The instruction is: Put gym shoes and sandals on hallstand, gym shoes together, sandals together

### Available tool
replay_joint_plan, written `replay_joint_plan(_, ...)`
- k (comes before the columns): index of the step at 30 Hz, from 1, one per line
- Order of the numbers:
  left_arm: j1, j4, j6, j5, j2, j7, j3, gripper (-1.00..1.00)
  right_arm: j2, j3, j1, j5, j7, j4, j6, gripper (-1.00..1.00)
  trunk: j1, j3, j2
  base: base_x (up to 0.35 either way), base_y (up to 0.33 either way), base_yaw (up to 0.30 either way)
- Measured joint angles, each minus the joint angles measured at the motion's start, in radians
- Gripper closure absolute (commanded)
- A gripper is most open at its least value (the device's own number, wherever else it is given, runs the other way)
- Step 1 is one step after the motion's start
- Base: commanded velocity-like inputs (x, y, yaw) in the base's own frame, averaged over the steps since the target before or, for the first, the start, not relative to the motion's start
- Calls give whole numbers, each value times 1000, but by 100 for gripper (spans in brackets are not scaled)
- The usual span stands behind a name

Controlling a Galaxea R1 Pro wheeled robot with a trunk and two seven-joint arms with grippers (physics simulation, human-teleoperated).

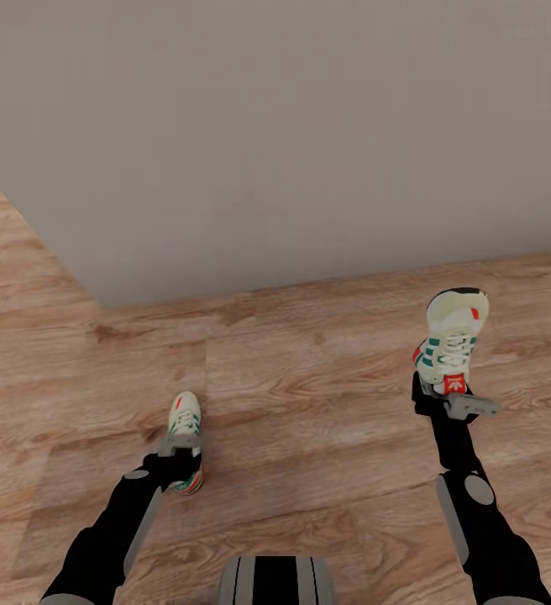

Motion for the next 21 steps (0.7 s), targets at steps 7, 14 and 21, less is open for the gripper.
replay_joint_plan(7,0,-20,0,-6,0,1,4,-100,0,0,0,3,1,0,0,100,0,0,0,1,0,106)
replay_joint_plan(14,0,-88,0,-8,1,1,0,-100,0,0,0,3,2,0,0,100,0,0,0,0,0,4)
replay_joint_plan(21,0,-124,0,-8,1,2,-1,-100,0,-1,0,3,3,0,1,100,0,0,0,10,3,0)
